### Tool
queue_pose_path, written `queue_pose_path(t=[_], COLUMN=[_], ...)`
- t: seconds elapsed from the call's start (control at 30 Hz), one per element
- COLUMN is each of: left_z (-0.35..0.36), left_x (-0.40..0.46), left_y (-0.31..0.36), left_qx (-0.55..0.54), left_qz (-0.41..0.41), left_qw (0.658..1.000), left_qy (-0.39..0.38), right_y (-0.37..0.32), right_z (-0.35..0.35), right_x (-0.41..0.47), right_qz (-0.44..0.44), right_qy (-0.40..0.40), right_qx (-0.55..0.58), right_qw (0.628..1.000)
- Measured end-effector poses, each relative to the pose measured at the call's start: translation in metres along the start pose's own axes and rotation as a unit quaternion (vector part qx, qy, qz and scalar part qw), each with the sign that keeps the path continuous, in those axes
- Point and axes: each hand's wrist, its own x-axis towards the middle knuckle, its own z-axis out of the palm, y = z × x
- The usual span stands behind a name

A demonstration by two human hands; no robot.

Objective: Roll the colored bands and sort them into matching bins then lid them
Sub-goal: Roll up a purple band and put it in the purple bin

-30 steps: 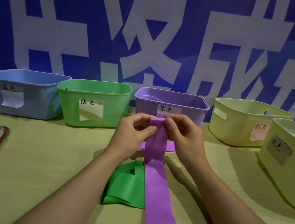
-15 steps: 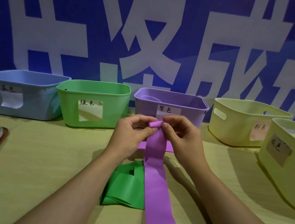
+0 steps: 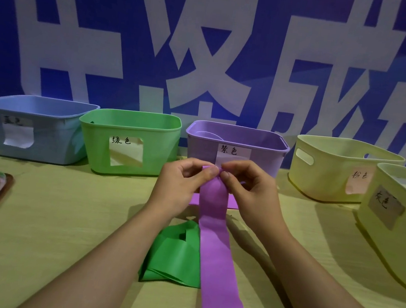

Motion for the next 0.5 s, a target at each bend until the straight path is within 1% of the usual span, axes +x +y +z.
queue_pose_path(t=[0.23, 0.37, 0.43, 0.5], left_z=[-0.0030, -0.0032, -0.0021, -0.0012], left_x=[0.0012, 0.0019, 0.0016, 0.0010], left_y=[-0.0025, -0.0039, -0.0050, -0.0057], left_qx=[-0.010, -0.010, -0.016, -0.020], left_qz=[-0.008, -0.005, -0.003, -0.002], left_qw=[1.000, 1.000, 1.000, 0.999], left_qy=[-0.007, -0.015, -0.024, -0.029], right_y=[-0.0007, -0.0041, -0.0062, -0.0055], right_z=[-0.0002, 0.0008, 0.0011, 0.0020], right_x=[0.0000, -0.0013, -0.0013, -0.0010], right_qz=[0.008, 0.077, 0.114, 0.124], right_qy=[-0.009, 0.001, 0.004, 0.000], right_qx=[0.003, 0.055, 0.046, 0.030], right_qw=[1.000, 0.995, 0.992, 0.992])
